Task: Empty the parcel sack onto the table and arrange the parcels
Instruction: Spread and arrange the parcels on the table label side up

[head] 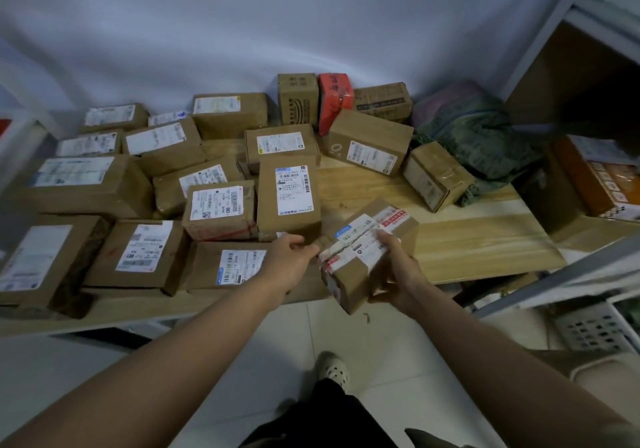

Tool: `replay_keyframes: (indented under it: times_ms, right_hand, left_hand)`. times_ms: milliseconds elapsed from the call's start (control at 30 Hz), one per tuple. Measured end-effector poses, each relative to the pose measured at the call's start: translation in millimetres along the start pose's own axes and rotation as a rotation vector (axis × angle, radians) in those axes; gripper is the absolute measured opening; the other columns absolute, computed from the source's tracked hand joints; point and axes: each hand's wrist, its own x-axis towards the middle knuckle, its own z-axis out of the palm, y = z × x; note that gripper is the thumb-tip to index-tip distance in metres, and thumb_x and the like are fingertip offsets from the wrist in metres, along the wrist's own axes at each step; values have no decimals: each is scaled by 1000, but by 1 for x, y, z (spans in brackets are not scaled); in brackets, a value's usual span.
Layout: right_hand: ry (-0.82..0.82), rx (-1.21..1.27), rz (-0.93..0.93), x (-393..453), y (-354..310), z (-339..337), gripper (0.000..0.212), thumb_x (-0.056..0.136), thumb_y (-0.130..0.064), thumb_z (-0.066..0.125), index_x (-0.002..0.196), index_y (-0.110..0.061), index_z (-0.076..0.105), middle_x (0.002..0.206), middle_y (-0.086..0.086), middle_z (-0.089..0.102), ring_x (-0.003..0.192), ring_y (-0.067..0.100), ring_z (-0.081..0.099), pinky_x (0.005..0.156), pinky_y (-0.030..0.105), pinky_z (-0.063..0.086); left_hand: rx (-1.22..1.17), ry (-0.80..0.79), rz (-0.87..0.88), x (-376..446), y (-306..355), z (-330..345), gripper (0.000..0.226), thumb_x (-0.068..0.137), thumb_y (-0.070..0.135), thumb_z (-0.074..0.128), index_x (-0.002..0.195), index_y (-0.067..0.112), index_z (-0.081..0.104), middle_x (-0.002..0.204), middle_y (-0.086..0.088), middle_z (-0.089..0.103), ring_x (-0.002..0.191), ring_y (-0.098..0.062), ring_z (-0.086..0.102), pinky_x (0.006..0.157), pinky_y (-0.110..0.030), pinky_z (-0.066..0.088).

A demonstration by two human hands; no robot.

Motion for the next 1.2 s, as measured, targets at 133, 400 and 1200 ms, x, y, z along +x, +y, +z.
replay_keyframes:
  times_ms: [133, 400, 1200]
  right_hand:
    - [-13, -85, 18, -1, 12, 24, 86, 70, -47, 83, 137, -18, 38, 124, 16, 59, 104, 43, 62, 67, 58, 60]
    - [203, -409, -252, 3, 4, 31, 112, 67, -38, 89, 153, -33, 17, 148, 9, 28, 121, 37, 48, 75, 47, 59]
    - [261, -829, -584, 65, -73, 11, 55, 90, -32, 67, 140, -17, 49, 143, 10, 46, 131, 28, 44, 108, 44, 40]
  left_hand:
    - [-17, 33, -107, -3, -15, -14, 56, 86, 45, 66, 135, 19, 55, 133, -3, 58, 117, -22, 55, 99, -37, 46]
    - [-150, -38, -203, -3, -26, -12, 29, 91, 33, 66, 116, 25, 53, 111, -14, 64, 81, -19, 58, 69, -33, 53]
    - [-64, 377, 135, 60, 56, 9, 14, 95, 17, 59, 105, 19, 68, 100, 8, 61, 95, -10, 57, 77, -24, 47]
